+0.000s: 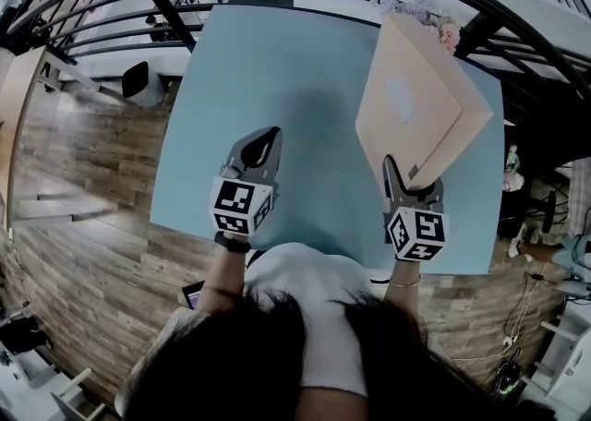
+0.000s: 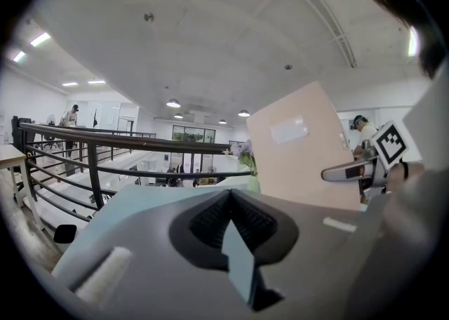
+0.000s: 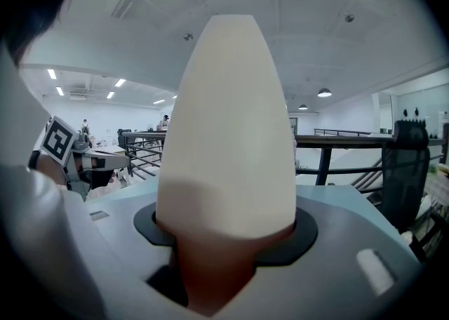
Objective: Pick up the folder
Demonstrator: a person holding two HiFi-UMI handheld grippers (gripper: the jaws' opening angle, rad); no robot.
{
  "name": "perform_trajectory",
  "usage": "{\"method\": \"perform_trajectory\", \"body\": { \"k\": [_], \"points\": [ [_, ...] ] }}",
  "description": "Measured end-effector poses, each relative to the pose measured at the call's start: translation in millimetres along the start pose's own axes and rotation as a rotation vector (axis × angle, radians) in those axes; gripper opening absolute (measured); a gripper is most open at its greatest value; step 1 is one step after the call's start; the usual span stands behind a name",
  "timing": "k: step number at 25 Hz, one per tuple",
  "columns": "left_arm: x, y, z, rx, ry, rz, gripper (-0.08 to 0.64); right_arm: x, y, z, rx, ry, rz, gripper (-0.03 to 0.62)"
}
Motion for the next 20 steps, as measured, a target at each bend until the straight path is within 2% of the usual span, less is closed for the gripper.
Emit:
{"method": "perform_trajectory", "body": {
  "k": [20],
  "points": [
    [2.9, -0.2, -3.3, 0.0, -0.005, 0.01, 0.057, 1.8, -3.0, 2.2, -0.002, -0.002, -0.002, 0.267]
  ]
}}
Point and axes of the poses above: the fingertips, and each gripper's own axes: y backward along the fingers, z to its left, x out of its underside, the point moved 2 cm from there along y, backward along the fingers, and after that the axes turned 10 degrees about y, right-handed, at the moved point
